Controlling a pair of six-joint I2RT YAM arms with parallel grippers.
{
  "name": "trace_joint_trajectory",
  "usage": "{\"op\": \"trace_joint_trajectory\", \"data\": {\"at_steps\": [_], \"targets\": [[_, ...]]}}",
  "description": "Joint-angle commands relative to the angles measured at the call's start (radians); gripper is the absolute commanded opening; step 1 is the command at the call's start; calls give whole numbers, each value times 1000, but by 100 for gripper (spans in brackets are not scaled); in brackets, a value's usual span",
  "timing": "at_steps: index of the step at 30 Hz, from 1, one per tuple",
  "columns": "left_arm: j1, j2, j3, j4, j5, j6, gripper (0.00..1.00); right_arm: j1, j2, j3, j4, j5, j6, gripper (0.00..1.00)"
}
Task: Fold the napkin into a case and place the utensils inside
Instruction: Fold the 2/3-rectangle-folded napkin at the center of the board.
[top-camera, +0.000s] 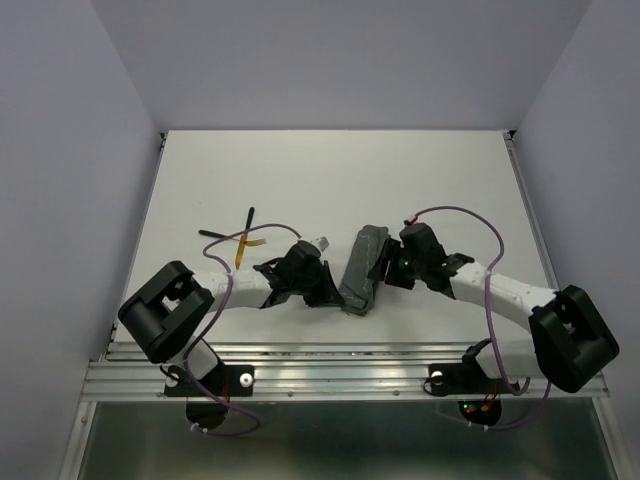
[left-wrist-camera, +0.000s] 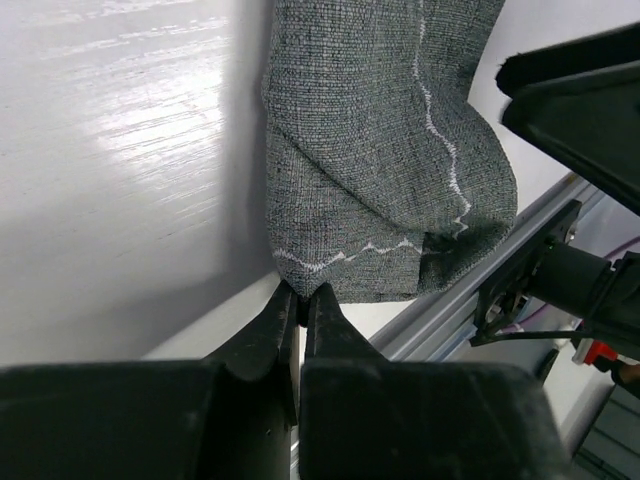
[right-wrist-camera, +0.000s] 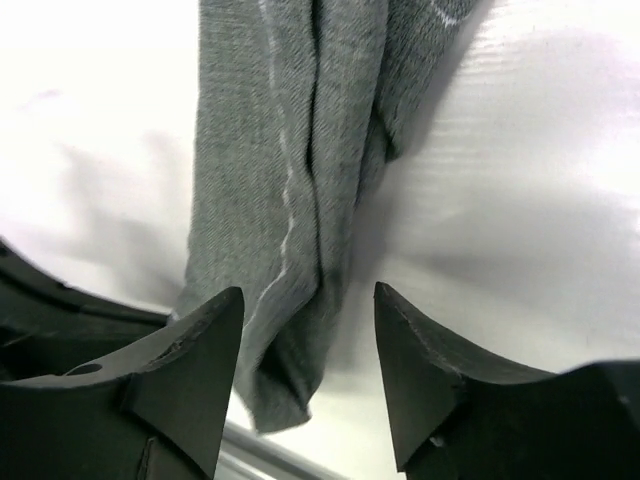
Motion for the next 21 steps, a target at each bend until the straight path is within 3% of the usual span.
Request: {"op": "trace_joint_trajectory", "data": {"at_steps": [1,5,8,14,17,21], "targets": [[-1,7,-27,93,47,-25,0,-5,-108,-13,-80,11,126,68],[-17,12,-30,111,49,-44,0,-5,-170,-93,9,-76,250,75],[-34,23,-24,125,51,-59,0,-5,-233,-171,35,-58,335,73],[-74,58,-9,141,49,-82,0,-5,-302,-248,86,-85,364,40],[-86,75,-6,150,47,-93,0,-5,-313,-235,67,-84,344,31],[-95,83,-6,160,47,-105,0,-5,-308,-205,34,-84,313,27]]}}
